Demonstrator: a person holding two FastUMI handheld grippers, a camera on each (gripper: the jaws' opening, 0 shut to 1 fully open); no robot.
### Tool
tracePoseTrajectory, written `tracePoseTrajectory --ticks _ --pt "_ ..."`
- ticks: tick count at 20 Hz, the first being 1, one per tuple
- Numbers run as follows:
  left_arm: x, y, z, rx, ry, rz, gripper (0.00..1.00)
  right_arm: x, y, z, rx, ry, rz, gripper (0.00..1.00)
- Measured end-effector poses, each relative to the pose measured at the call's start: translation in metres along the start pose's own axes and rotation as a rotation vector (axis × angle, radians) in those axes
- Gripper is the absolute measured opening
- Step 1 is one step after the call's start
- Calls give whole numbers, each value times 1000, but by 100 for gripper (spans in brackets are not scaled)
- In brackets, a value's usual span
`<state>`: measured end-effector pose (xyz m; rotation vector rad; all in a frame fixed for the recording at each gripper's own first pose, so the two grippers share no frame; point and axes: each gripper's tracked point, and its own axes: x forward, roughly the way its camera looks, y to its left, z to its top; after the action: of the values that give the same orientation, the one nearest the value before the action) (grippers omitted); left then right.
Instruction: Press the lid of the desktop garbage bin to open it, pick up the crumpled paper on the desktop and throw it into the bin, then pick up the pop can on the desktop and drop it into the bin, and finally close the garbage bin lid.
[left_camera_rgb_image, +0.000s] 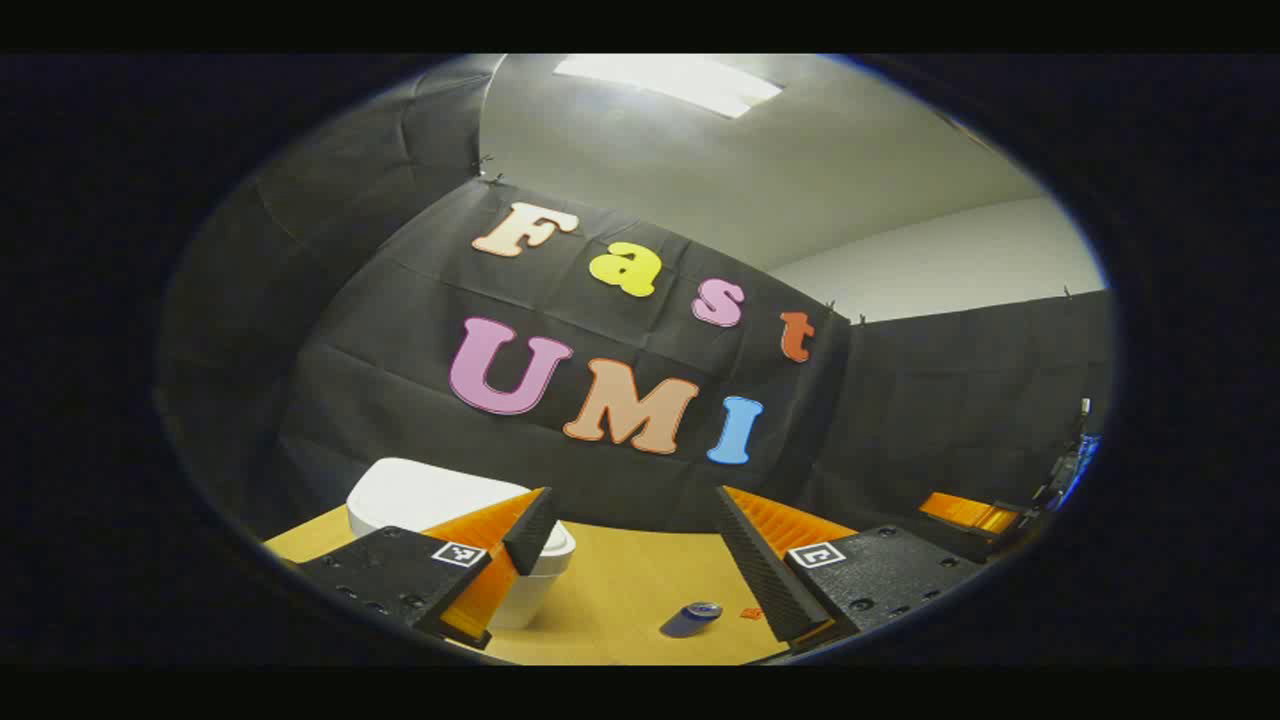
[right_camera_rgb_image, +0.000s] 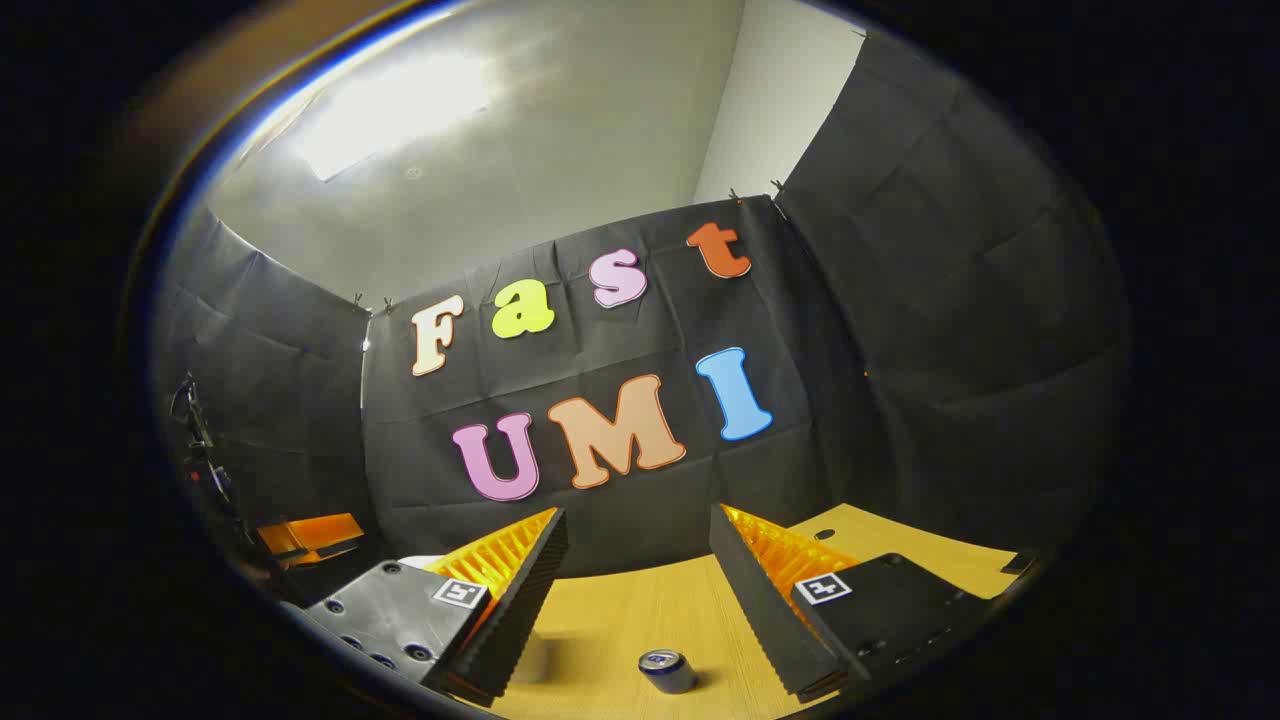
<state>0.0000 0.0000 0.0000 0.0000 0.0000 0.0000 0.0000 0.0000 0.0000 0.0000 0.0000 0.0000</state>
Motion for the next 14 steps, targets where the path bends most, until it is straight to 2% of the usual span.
tracePoseTrajectory --ticks 10,14 --pt "20 -9 -2 29 6 -43 93 19 7 -5 0 17 21 95" --pt "24 -9 -8 37 17 -44 93 27 14 -25 25 87 40 95"
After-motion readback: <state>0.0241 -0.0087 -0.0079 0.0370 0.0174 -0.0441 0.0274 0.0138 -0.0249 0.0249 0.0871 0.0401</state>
